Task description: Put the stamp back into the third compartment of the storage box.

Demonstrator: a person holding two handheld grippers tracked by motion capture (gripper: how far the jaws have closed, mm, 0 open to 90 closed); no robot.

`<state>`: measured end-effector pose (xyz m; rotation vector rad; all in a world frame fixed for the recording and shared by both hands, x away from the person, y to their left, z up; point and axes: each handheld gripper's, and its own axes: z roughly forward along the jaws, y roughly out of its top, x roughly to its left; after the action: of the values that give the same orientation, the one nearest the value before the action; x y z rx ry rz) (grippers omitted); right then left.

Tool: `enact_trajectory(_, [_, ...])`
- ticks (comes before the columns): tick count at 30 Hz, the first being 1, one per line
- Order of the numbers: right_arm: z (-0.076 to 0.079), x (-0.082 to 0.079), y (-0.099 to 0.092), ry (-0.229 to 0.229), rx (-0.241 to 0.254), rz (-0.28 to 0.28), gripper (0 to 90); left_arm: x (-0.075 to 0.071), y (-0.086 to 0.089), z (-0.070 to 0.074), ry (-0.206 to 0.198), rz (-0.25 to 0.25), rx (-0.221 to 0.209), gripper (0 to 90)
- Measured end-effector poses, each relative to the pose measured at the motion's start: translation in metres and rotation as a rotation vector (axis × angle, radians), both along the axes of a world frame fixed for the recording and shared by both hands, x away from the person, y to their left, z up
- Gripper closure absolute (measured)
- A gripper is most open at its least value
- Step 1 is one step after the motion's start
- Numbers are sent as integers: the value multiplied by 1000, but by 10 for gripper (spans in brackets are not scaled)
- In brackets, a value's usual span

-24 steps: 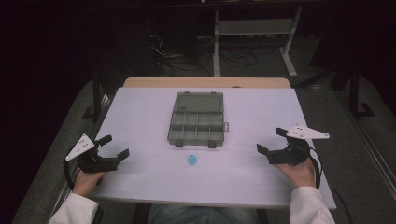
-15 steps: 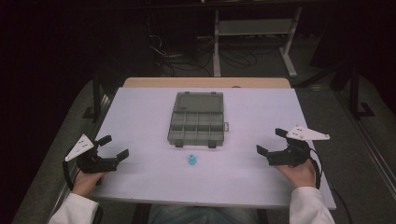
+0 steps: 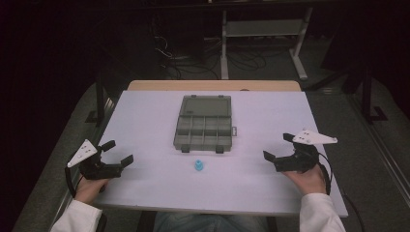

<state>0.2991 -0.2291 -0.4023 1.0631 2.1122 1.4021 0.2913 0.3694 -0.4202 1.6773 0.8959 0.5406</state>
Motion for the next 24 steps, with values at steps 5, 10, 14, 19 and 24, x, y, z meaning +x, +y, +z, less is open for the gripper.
enact_trajectory(5, [3,2,6,7,-6,20,0,-1,-1,0,-2,2,-3,0])
enact_trajectory(10, [6,6,16,19,-24,49,0,-1,0,0,-1,7,1,0])
enact_trajectory(14, [7,7,20,29,-31,65,0,-1,-1,0,-2,5,4,0])
enact_trajectory(19, [8,10,27,37,-38,85,0,-2,0,0,-4,7,10,0])
enact_trajectory(24, [9,12,31,41,-44,101,0,-2,0,0,-5,7,12,0])
